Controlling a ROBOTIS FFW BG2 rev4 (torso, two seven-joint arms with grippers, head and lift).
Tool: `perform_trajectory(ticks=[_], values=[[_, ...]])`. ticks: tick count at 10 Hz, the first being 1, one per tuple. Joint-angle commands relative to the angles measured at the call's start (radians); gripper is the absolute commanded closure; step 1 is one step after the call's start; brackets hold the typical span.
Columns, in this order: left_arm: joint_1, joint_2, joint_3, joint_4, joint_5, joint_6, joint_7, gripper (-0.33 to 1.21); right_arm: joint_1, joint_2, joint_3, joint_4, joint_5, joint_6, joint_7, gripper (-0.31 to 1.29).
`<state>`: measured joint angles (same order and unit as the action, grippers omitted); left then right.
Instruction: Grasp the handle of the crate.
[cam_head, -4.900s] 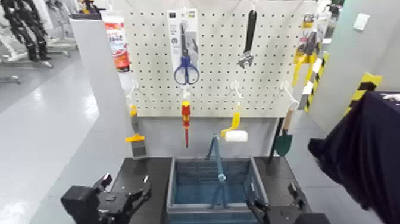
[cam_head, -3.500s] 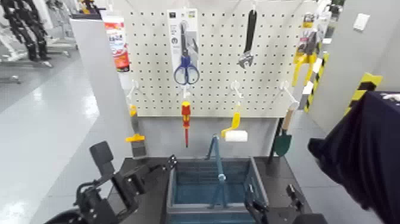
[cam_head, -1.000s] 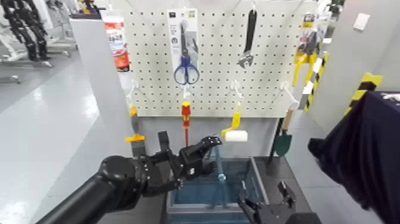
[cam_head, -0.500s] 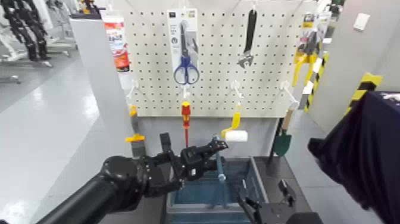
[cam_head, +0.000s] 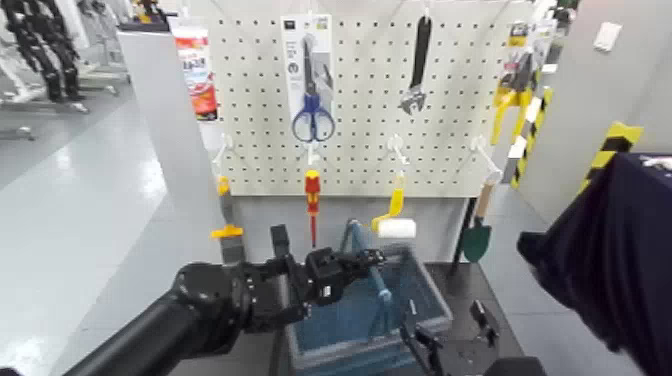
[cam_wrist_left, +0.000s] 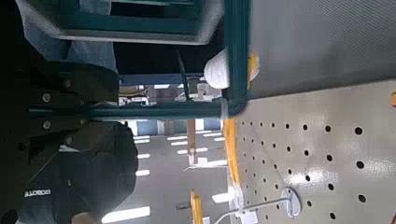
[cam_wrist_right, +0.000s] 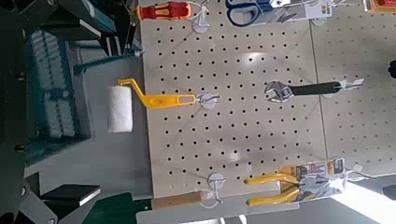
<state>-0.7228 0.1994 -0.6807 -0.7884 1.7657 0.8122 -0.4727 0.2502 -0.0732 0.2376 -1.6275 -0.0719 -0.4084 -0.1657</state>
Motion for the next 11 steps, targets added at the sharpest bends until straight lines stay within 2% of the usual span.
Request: perform_trajectory(ticks=[1,8,11], values=[[0.006,0.0,0.0,0.0,0.001,-0.001,-0.003,1.18,0.004,0.0,-0.004,0.0,0.0,-0.004,0.0,0.14],[0.055,0.009,0.024,-0.042,0.0,0.01,-0.014,1.18,0.011,0.001,-0.012,0.0,0.001,-0.001,-0.002,0.14],[0.092,0.04,0.033,-0.109,0.0,0.028,-0.021,1.18,0.015,0.004,-0.018,0.0,0.004,0.003,-0.002,0.14]])
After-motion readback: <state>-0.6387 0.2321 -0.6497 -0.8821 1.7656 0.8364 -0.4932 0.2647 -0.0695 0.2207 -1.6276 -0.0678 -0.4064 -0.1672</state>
